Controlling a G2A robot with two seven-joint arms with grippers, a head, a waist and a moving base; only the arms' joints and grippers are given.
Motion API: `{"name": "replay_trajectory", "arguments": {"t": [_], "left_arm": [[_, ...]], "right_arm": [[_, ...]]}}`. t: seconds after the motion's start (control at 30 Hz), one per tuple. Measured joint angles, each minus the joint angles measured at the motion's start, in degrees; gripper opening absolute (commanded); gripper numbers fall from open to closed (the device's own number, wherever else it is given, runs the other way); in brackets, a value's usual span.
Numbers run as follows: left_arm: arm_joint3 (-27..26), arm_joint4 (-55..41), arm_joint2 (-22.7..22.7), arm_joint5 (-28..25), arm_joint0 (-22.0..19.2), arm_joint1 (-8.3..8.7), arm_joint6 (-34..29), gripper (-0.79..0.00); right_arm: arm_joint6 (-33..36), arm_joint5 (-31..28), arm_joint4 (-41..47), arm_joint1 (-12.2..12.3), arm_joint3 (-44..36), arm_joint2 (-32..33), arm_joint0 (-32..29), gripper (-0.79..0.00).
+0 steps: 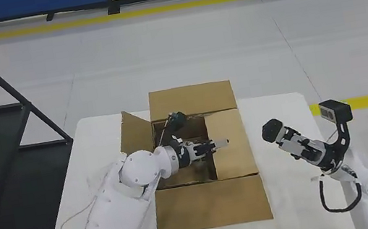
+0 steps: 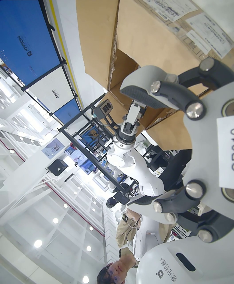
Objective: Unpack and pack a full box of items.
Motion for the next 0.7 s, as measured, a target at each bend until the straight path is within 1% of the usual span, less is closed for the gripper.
{"name": "replay_trajectory", "arguments": {"t": [0.23, 0.43, 0.57, 0.7], "left_arm": [[4.3, -2.2, 2.4, -1.7, -0.9, -1.27, 2.4, 0.0], [6.2, -4.7, 3.6, -3.4, -0.9, -2.31, 5.6, 0.0], [6.0, -5.8, 3.1, -4.0, -0.9, -2.46, 5.9, 0.0], [4.1, -5.7, 1.7, -4.9, -0.1, -2.1, 5.1, 0.0]], "right_arm": [[-0.8, -0.2, 0.3, 0.9, 0.8, -0.9, 0.5, 0.0], [-1.6, -0.3, 0.7, 1.5, 1.2, -1.6, 0.8, 0.0], [-2.1, -0.4, 0.5, 2.0, 1.3, -2.0, 0.9, 0.0], [-2.8, -0.5, 0.7, 2.3, 1.6, -2.8, 1.1, 0.0]]}}
